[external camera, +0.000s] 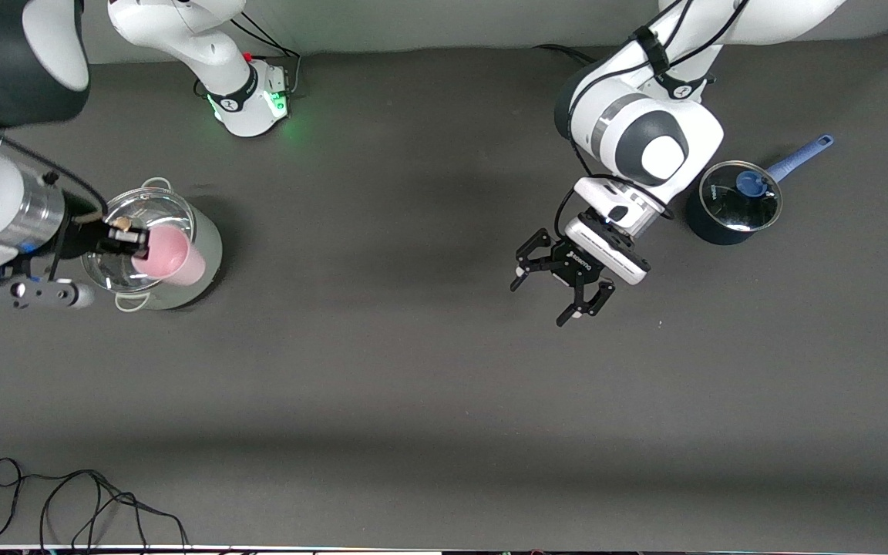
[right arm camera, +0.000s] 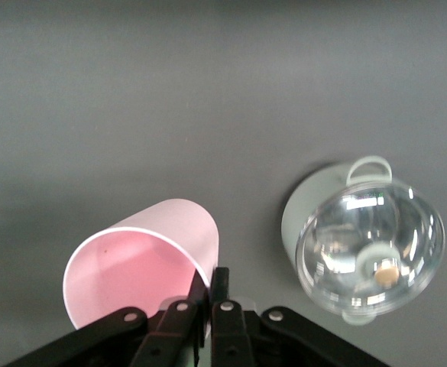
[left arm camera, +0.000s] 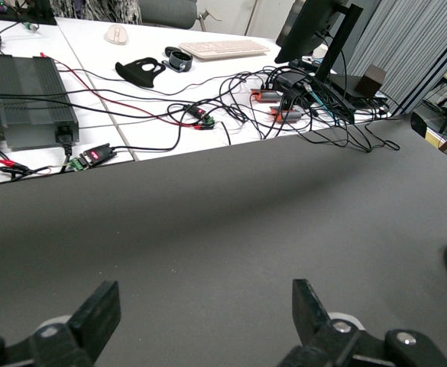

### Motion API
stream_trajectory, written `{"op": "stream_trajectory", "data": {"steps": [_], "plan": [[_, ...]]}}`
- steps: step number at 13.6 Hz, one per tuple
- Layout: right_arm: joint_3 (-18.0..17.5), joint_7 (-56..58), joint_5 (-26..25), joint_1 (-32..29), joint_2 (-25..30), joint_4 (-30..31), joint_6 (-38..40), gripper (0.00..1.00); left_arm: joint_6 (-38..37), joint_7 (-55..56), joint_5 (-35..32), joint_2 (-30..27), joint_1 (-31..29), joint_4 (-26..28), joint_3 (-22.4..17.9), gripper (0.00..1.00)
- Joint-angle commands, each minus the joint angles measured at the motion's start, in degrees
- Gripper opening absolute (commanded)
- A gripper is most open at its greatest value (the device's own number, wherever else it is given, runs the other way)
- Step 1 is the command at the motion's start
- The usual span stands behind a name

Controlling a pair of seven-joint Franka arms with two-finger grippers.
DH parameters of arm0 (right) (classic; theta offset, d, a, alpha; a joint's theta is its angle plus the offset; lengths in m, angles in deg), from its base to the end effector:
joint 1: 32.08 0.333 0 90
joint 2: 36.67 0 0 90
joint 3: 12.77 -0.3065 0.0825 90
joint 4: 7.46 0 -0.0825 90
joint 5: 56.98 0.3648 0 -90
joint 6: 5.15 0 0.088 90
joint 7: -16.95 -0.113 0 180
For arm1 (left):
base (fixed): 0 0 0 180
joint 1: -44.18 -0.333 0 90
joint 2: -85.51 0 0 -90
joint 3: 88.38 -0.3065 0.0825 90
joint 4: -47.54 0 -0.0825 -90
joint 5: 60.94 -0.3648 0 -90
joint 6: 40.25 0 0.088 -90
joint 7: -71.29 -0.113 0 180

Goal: Transfer pink cup from left to right arm
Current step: 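Carry the cup with the right gripper while the left gripper withdraws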

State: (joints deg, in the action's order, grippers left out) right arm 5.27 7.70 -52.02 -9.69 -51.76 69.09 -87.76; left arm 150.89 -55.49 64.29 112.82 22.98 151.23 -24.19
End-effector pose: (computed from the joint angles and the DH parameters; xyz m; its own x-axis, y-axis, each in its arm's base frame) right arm 0.5882 0.0800 0.5603 0.9866 -0.0767 -0.1437 -0.0750 -0.9970 0.0175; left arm 0.5107 -0.2752 0.3833 0.6290 -0.0999 0.7710 -0.5140 -0.7974 0.3160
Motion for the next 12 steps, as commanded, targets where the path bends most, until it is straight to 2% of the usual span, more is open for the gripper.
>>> {"op": "stream_trajectory", "data": {"steps": [1, 5, 8, 12], "plan": [[0.86, 1.95, -1.27, 1.08, 8.49, 18.41, -13.15, 0.0, 1.08, 0.92, -0.08, -0.24, -0.33, -0.24, 0.33, 1.0], [2.27, 1.95, -0.56, 0.99, 8.59, 30.82, -26.52, 0.0, 1.43, 4.23, -0.34, -0.33, -1.47, -0.5, 0.06, 1.0], [2.36, 3.62, -0.56, 0.82, 5.87, 35.41, -34.53, 0.0, 3.26, 24.05, -8.66, -0.5, -2.36, -0.15, -0.55, 1.0], [2.36, 3.89, -0.48, 0.55, 1.74, 40.15, -43.58, 0.0, 7.58, 44.1, -18.52, -0.77, -2.36, 1.16, -0.64, 1.0]]}}
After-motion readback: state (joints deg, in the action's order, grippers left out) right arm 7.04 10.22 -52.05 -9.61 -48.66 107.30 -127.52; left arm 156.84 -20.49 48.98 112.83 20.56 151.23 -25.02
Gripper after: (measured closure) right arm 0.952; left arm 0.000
